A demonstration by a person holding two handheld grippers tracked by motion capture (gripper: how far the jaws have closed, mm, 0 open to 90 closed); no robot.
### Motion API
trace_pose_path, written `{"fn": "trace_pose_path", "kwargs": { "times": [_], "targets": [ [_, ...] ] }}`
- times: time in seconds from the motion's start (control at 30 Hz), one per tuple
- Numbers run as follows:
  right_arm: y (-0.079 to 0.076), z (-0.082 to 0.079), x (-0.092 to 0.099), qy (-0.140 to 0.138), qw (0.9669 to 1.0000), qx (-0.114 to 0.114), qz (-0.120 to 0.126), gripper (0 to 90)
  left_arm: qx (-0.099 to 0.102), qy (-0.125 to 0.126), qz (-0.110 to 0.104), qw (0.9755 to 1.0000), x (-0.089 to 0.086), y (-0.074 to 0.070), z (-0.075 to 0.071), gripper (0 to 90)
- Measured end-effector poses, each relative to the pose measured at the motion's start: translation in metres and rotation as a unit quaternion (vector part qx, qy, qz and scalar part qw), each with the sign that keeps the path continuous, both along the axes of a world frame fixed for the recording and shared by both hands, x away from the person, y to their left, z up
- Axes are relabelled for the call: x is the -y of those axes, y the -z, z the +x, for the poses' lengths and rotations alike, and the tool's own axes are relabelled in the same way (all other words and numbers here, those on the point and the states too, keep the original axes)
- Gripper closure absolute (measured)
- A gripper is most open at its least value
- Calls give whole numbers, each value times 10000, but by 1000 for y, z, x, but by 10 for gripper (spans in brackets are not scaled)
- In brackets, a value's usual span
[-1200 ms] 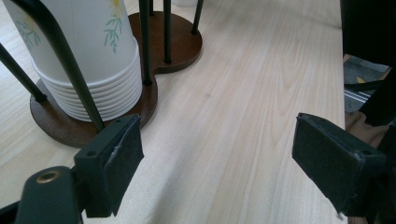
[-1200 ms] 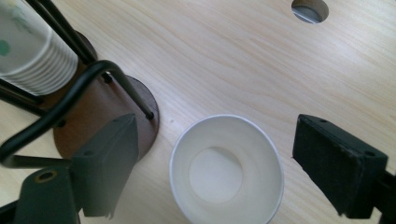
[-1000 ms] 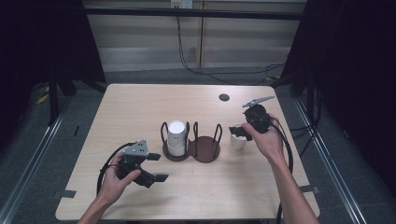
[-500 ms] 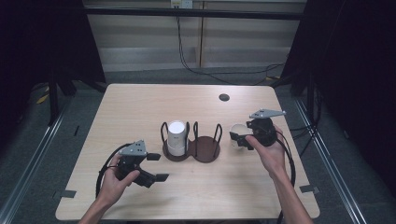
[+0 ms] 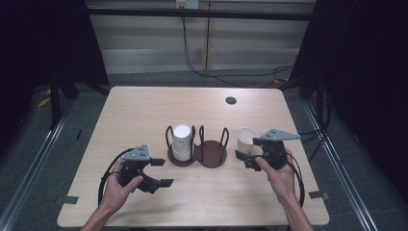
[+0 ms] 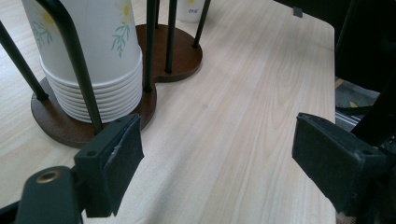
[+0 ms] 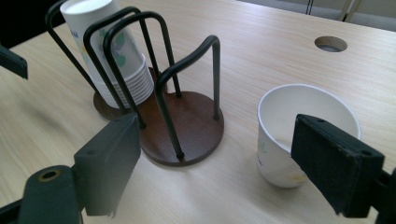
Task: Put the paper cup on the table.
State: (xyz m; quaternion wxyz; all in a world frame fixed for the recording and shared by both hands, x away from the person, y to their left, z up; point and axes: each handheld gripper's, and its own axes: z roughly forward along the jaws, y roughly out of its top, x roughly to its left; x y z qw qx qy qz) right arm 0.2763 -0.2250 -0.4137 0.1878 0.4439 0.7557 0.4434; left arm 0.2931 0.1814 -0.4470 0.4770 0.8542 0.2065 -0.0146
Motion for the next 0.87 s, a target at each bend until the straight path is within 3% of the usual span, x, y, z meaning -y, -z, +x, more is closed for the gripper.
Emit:
{"fn": "trace_pose_path", "kwargs": {
  "times": [0.37, 0.6, 0.87],
  "targets": [
    [14, -29, -6, -163, 9997, 124, 151, 147, -12, -87, -17, 10000, -1, 1, -1, 163],
    [21, -44, -7, -167, 9989, 196, 380, 137, -6, -133, -43, 9999, -1, 2, -1, 163],
    [38, -49, -8, -173, 9989, 101, 417, 138, 58, -141, -33, 9999, -1, 1, -3, 162]
  ]
}}
